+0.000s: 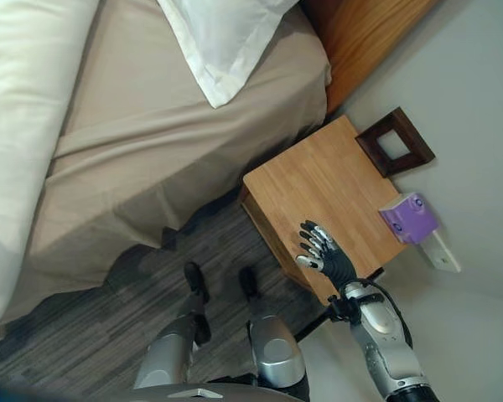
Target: Making the bed.
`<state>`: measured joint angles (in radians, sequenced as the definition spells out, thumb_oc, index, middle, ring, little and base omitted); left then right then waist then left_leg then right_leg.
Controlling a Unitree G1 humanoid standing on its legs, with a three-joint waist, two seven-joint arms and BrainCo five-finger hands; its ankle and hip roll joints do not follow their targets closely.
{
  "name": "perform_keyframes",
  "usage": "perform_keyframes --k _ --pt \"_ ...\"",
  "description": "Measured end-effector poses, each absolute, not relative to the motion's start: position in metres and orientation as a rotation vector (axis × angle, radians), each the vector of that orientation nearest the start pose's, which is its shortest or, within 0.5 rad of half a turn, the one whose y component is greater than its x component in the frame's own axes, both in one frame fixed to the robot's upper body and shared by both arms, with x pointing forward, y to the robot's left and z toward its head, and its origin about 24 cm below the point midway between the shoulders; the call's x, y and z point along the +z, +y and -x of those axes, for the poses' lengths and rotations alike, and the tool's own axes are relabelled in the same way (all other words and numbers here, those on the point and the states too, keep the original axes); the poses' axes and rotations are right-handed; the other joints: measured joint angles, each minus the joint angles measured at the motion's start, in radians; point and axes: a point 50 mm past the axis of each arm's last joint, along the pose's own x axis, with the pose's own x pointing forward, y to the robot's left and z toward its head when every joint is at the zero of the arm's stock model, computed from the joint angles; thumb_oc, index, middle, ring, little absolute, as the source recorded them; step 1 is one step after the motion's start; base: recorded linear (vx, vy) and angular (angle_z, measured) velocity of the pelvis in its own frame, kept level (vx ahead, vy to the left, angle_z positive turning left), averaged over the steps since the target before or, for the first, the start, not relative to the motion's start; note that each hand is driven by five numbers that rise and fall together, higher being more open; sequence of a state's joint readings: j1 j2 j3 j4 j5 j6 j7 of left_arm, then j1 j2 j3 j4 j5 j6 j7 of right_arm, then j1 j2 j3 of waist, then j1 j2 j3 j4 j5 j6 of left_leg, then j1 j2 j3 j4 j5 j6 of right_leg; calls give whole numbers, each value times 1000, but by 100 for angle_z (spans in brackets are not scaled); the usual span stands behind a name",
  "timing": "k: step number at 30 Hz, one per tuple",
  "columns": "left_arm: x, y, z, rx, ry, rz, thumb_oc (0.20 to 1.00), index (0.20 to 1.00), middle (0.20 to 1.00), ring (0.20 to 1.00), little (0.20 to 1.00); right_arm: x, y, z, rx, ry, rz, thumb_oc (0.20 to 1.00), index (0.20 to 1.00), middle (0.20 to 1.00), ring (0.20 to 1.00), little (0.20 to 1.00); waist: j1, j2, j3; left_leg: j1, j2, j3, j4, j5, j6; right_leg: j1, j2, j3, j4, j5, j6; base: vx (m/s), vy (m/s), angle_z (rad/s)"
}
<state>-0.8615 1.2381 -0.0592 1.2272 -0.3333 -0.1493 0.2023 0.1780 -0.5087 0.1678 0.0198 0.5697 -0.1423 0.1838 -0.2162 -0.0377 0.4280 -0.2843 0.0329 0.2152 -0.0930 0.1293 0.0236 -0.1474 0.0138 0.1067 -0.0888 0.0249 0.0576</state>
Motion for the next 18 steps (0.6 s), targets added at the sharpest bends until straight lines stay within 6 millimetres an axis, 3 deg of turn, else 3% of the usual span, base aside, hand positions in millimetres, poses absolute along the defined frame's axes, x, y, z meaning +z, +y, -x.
perform_keyframes --k 3,10,14,15,16,18 --pt "261 489 -232 1094 -111 -479 1000 1000 1000 1000 1000 22 -211 -211 246 117 -91 1000 1000 1000 1000 1000 -1 -9 26 -44 5 3 0 4 0 -40 4 2 -7 10 0 -20 13 -5" --pt "204 505 -204 1212 -40 -258 1000 1000 1000 1000 1000 25 -208 -214 243 94 -129 1000 1000 1000 1000 1000 -2 -36 54 -80 16 21 0 5 1 -87 12 18 -5 14 1 -6 7 -7" --pt "202 497 -219 1174 -45 -231 1000 1000 1000 1000 1000 32 -206 -221 259 65 -130 1000 1000 1000 1000 1000 2 -16 81 -102 27 17 0 15 -9 -112 26 12 8 14 1 -40 11 3" --pt "206 494 -225 1161 -59 -228 551 551 551 551 551 34 -207 -223 264 55 -120 1000 1000 1000 1000 1000 1 -8 89 -117 28 17 0 18 -10 -123 28 10 -1 20 -6 -47 17 8" --pt "210 489 -234 1140 -63 -251 200 200 200 200 200 36 -205 -225 274 47 -116 1000 1000 1000 1000 1000 1 -3 93 -131 30 14 0 26 -12 -136 29 8 -1 26 -9 -21 15 7" --pt "223 487 -238 1138 -84 -280 200 200 200 200 200 37 -206 -225 275 41 -117 1000 1000 1000 1000 1000 2 -4 93 -133 31 14 0 26 -12 -137 31 7 -1 28 -10 -2 9 2"
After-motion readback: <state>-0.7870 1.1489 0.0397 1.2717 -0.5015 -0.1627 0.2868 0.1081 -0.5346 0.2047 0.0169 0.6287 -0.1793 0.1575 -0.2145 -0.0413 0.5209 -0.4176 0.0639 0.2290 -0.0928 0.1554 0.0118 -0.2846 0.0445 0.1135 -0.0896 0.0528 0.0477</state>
